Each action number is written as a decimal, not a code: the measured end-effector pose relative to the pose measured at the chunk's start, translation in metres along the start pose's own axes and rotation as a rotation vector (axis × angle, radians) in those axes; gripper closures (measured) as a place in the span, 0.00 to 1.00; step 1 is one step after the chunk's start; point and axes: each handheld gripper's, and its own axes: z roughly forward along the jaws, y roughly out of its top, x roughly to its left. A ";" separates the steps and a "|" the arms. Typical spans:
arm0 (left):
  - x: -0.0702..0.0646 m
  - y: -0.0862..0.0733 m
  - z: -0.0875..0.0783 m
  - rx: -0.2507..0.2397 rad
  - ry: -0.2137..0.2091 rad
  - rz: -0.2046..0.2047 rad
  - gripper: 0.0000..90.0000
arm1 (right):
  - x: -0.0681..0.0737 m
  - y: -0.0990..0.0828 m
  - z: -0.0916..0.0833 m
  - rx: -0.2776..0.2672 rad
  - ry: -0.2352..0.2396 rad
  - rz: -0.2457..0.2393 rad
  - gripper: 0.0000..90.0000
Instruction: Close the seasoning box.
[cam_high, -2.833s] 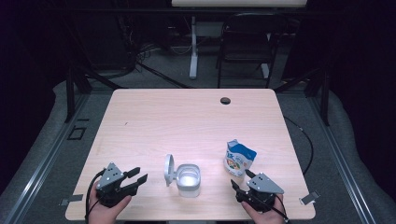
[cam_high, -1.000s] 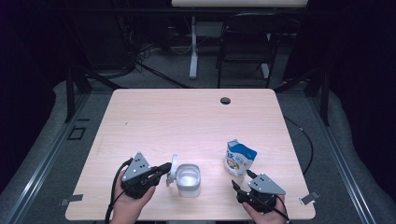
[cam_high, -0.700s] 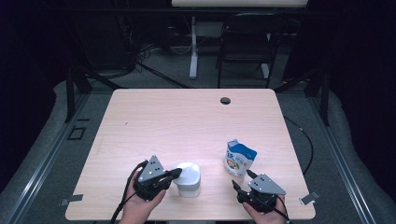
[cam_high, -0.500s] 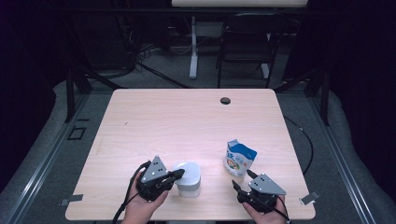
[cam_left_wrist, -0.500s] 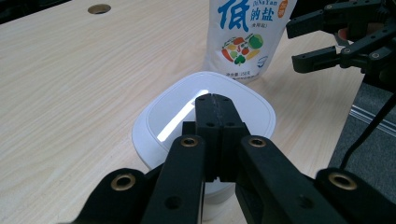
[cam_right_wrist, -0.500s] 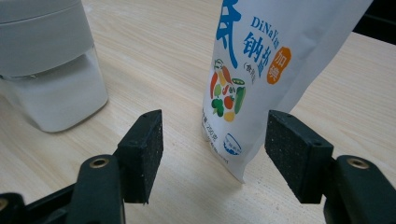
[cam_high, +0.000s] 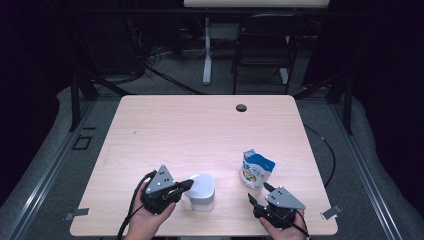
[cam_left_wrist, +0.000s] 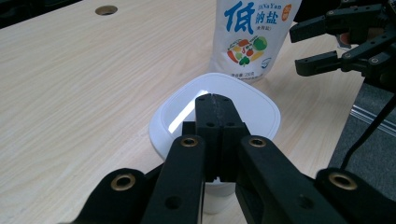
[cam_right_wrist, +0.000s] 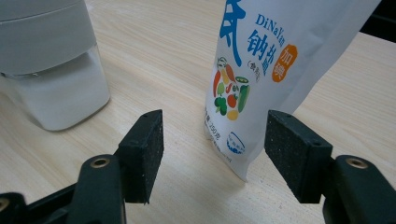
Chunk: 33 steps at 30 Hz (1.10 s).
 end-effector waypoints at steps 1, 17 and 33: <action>0.000 0.000 0.000 0.000 0.000 0.000 1.00 | 0.000 0.000 0.000 0.000 0.000 0.000 0.41; 0.041 -0.019 -0.038 -0.018 0.104 -0.080 1.00 | -0.002 -0.001 -0.001 0.008 -0.002 -0.001 0.42; 0.078 -0.079 -0.074 -0.046 0.188 -0.233 1.00 | -0.005 -0.003 -0.001 0.006 -0.008 0.015 0.42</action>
